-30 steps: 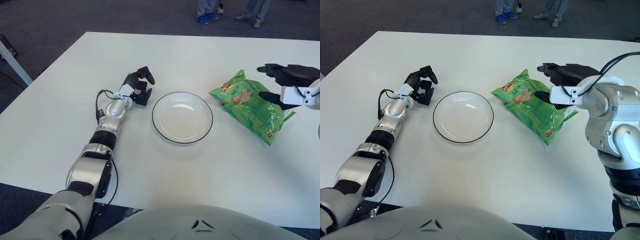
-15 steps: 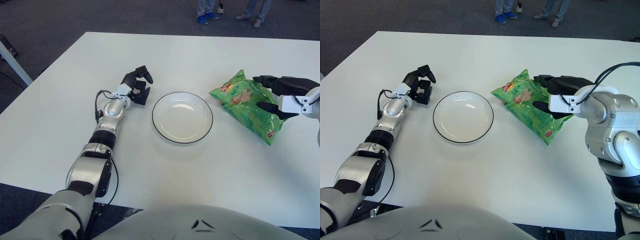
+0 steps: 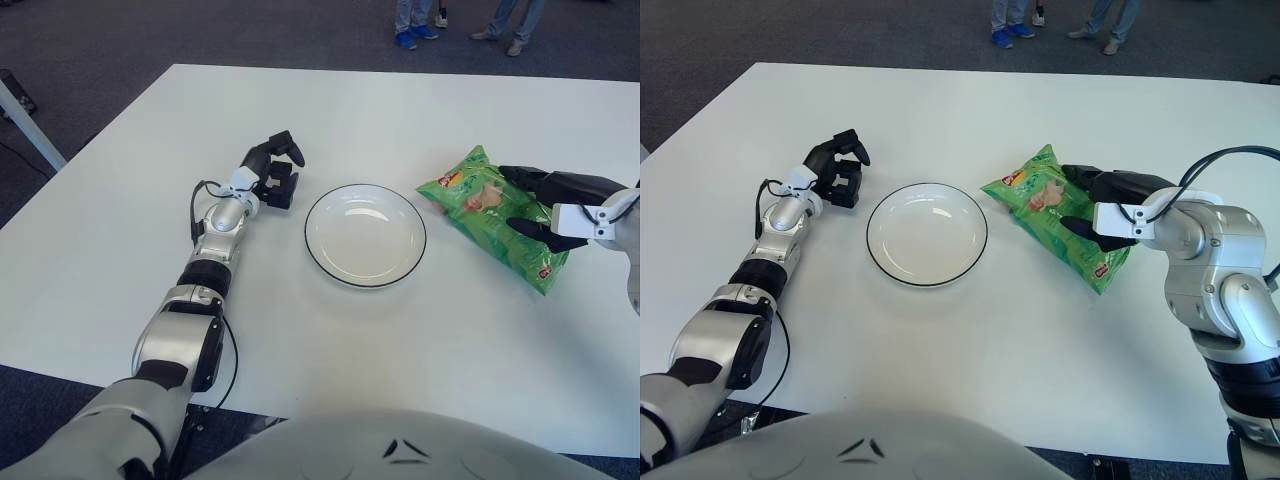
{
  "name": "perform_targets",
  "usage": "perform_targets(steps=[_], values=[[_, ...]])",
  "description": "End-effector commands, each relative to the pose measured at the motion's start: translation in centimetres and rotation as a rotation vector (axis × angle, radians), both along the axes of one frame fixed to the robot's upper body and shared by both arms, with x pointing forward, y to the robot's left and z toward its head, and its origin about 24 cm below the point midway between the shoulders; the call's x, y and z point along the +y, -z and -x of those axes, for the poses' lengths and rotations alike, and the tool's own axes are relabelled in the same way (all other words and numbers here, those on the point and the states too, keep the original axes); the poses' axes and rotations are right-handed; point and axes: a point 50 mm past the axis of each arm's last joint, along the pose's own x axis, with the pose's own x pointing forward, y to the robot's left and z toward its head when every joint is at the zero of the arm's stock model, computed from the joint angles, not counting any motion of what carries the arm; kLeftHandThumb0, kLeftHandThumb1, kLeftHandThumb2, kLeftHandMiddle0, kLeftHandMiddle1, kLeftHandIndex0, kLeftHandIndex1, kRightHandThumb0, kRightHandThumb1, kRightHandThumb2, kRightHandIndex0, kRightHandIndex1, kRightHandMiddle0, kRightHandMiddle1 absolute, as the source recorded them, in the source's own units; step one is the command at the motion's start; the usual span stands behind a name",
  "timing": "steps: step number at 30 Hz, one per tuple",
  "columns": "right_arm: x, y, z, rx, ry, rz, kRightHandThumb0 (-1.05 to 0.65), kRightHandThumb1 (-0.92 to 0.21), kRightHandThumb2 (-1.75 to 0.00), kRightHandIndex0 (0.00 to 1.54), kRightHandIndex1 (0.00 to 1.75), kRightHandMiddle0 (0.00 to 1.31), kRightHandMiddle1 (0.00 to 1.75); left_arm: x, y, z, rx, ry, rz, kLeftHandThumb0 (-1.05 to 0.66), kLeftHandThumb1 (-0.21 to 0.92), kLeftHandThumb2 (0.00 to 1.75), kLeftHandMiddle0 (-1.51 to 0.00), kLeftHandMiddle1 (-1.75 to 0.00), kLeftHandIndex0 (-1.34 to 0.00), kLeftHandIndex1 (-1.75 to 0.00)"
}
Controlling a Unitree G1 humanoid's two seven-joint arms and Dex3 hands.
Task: Put the snack into the plate.
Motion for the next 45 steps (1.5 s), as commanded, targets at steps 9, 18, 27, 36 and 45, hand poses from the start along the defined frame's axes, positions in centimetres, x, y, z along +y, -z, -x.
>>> perform_targets(steps=[9, 18, 27, 36, 45], values=[[0.5, 2.2, -0.6, 0.061, -0.002, 0.013, -1.05, -0.92, -0.97, 0.0, 0.0, 0.0, 0.0, 0.3, 3.8, 1.9, 0.108, -0.012, 0.013, -0.46, 0.37, 1.25, -1.26, -1.75, -0.57, -1.75], [0.1, 4.7, -1.7, 0.087, 0.032, 0.001, -1.05, -0.92, -0.97, 0.0, 0.0, 0.0, 0.0, 0.3, 3.7, 2.1, 0.097, -0.017, 0.017, -0.46, 0.38, 1.24, -1.26, -1.75, -0.57, -1.75], [-0.1, 7.1, -2.4, 0.085, 0.075, -0.038, -1.05, -0.92, -0.94, 0.0, 0.0, 0.0, 0.0, 0.3, 3.7, 2.1, 0.085, -0.034, 0.019, -0.46, 0.38, 1.24, -1.26, -1.75, -0.57, -1.75], [-0.3, 7.6, -2.5, 0.042, 0.101, -0.047, -1.05, -0.92, -0.91, 0.0, 0.0, 0.0, 0.0, 0.3, 3.6, 2.3, 0.074, -0.048, 0.03, -0.46, 0.36, 1.26, -1.27, -1.75, -0.58, -1.75], [-1.5, 7.6, -2.8, -0.197, 0.108, 0.036, -1.05, -0.92, -0.86, 0.0, 0.0, 0.01, 0.19, 0.4, 3.6, 2.3, 0.072, -0.048, 0.035, -0.46, 0.37, 1.25, -1.28, -1.75, -0.57, -1.75]])
